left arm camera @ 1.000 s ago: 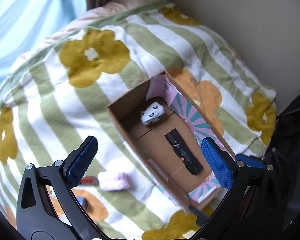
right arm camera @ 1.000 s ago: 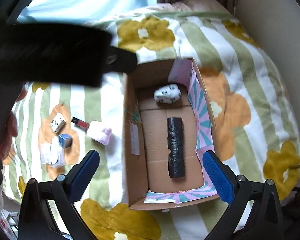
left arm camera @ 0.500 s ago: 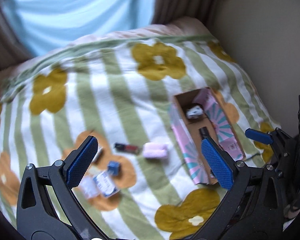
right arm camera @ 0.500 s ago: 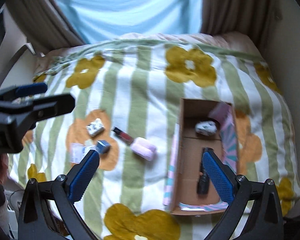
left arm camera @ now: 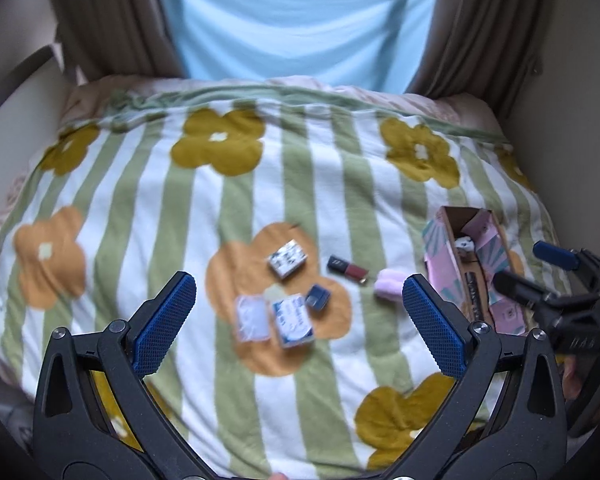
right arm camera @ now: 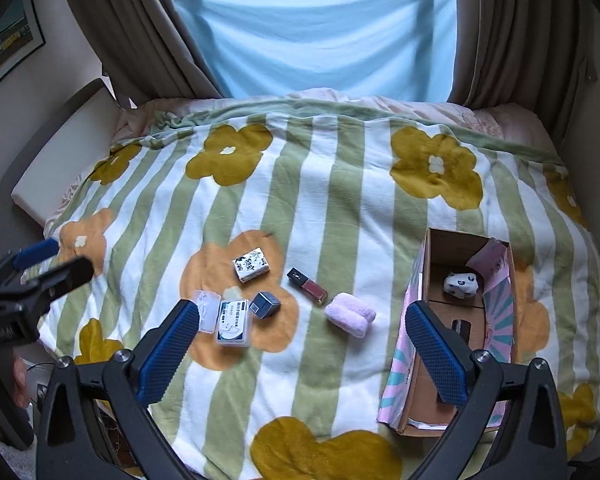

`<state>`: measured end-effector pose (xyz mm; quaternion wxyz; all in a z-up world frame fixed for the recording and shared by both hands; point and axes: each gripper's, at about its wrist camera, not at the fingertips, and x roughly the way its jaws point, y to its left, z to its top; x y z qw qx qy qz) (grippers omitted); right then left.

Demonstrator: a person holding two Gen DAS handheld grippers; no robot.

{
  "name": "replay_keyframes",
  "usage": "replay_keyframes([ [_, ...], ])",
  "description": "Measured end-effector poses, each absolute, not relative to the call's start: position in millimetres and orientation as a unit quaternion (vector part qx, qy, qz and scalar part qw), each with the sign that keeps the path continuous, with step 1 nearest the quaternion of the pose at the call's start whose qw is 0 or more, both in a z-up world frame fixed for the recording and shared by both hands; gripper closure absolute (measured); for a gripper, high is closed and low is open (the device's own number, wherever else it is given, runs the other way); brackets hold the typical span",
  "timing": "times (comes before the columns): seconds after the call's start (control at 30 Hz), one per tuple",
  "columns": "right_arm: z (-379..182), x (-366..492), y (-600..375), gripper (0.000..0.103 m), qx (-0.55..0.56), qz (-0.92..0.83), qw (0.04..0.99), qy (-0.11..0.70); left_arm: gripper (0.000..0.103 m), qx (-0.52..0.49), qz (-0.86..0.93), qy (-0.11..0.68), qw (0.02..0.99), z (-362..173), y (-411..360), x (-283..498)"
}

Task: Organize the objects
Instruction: 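Move both tools back toward the remaining items on the bed, then grasp the clear floss-pick box with the left tool while the right tool grasps the red lip gloss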

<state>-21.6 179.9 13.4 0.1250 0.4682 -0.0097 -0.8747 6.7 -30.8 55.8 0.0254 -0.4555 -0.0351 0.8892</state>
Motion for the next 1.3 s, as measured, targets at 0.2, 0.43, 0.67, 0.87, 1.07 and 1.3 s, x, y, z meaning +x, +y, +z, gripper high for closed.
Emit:
replay_keyframes([
  [0.2, 13, -16, 171, 0.000, 0.462, -0.877, 0.130, 0.001, 0.000, -0.460, 0.886, -0.047, 0.011, 45, -52, 26],
  [0.43, 9, -19, 159, 0.000, 0.461, -0.876, 0.138, 0.025, 0.000, -0.465, 0.884, -0.054, -0.004, 38, -62, 33],
  [0.67, 4, -25, 151, 0.000, 0.457, -0.874, 0.159, 0.035, 0.000, -0.489, 0.869, -0.072, -0.012, 13, -70, 30],
  [0.87, -14, -39, 145, 0.000, 0.459, -0.868, 0.180, 0.060, 0.000, -0.519, 0.851, -0.076, -0.015, -23, -68, 24],
  [1.07, -50, -64, 140, 0.004, 0.471, -0.854, 0.204, 0.086, 0.001, -0.548, 0.832, -0.084, -0.018, -70, -70, 6],
  [1.3, -105, -98, 133, 0.012, 0.490, -0.833, 0.223, 0.125, 0.007, -0.565, 0.819, -0.094, -0.033, -125, -77, -23],
])
